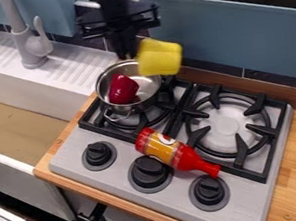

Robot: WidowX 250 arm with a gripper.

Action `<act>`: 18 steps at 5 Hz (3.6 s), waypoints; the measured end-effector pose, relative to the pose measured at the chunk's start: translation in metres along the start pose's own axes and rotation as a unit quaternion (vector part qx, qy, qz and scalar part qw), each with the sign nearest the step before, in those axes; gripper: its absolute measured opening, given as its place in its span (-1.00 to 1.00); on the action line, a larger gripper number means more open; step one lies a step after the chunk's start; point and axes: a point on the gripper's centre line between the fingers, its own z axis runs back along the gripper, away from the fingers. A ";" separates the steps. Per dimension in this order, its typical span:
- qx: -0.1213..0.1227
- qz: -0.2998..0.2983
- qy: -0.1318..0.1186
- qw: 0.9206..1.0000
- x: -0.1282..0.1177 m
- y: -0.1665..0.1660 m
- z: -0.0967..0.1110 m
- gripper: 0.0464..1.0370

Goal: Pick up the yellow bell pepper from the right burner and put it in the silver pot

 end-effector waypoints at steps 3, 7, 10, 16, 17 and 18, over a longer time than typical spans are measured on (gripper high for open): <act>0.001 -0.149 -0.008 0.989 0.036 0.033 -0.011 -0.95; 0.020 -0.184 0.000 0.983 0.024 0.033 -0.028 -0.61; 0.030 -0.159 0.027 0.986 0.005 0.018 -0.031 0.90; -0.025 -0.147 0.016 0.989 -0.006 -0.025 0.023 0.92; -0.020 -0.153 0.014 0.988 -0.015 -0.030 0.021 0.92; -0.016 -0.150 0.014 0.988 -0.018 -0.031 0.018 0.92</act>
